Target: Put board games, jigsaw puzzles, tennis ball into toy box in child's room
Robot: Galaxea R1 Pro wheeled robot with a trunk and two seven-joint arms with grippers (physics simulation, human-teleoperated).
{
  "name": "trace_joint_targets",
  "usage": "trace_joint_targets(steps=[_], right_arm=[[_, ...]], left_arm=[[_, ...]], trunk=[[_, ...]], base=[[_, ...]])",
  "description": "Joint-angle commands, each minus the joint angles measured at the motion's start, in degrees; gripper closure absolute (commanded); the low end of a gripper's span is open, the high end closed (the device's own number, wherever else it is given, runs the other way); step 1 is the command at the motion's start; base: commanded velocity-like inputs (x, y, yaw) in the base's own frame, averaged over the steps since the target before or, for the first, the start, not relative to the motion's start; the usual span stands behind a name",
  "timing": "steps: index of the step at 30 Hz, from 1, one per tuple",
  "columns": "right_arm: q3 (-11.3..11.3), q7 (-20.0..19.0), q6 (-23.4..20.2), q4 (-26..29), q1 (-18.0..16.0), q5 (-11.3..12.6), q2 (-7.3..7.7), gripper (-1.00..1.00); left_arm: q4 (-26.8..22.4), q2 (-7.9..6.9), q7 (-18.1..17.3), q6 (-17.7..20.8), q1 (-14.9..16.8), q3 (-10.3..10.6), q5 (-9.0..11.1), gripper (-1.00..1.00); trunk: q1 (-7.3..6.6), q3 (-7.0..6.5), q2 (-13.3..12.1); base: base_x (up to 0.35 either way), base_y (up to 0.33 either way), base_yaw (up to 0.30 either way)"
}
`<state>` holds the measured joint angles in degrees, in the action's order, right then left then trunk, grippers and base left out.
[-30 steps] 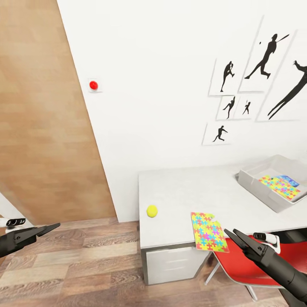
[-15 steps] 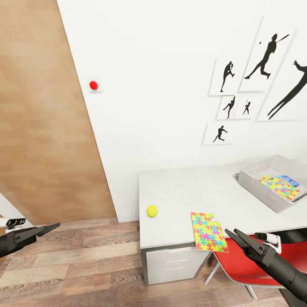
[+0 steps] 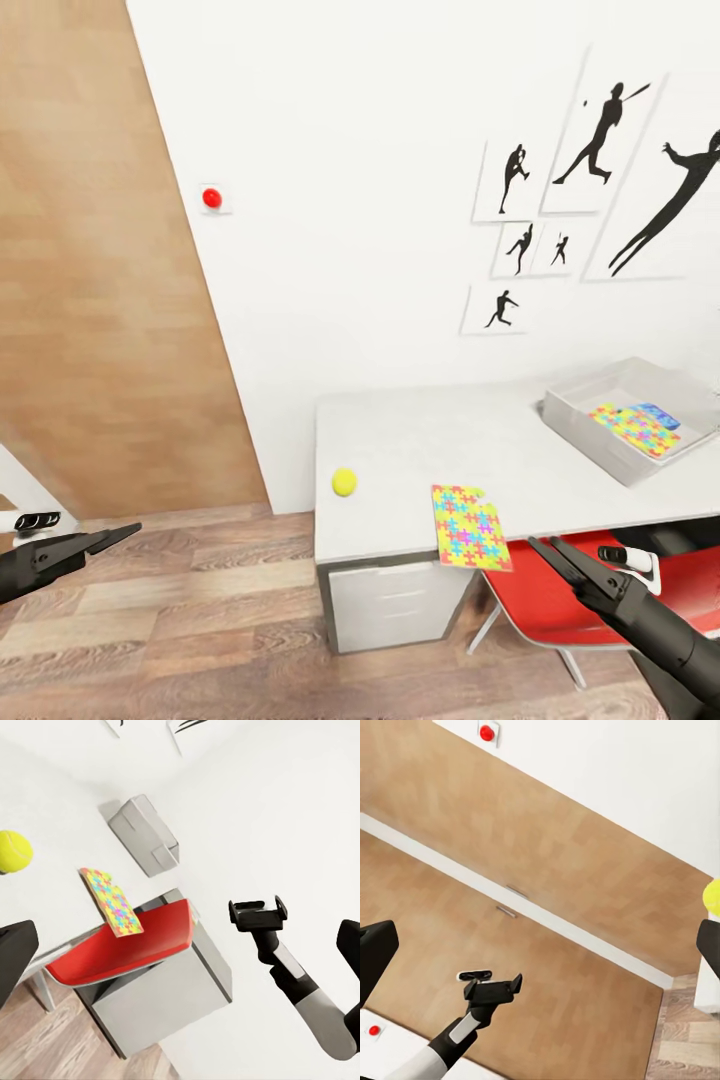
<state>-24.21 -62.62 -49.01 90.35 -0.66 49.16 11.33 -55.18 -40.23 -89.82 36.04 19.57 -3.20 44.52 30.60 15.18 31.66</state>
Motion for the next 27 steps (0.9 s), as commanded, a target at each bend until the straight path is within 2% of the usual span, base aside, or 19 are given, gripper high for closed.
trace_joint_targets(steps=[1, 7, 27], right_arm=[[0.0, -0.1, -0.3, 0.0, 0.0, 0.1, 0.01, -1.00], [0.0, -0.2, -0.4, 0.0, 0.0, 0.1, 0.03, -1.00], [0.0, -0.3, -0.3, 0.0, 0.0, 0.1, 0.09, -1.00]], left_arm=[[0.0, -0.02, -0.2, 0.6, 0.0, 0.0, 0.0, -1.00], [0.0, -0.02, -0.2, 0.6, 0.0, 0.0, 0.0, -1.00], [0.0, -0.02, -0.2, 0.5, 0.0, 0.0, 0.0, -1.00]], trunk=[[0.01, 0.09, 0.1], [0.01, 0.01, 0.1], [0.01, -0.99, 0.1]], base=[[-0.057, -0.053, 0.000], [-0.048, -0.019, -0.146], [-0.033, -0.047, -0.241]])
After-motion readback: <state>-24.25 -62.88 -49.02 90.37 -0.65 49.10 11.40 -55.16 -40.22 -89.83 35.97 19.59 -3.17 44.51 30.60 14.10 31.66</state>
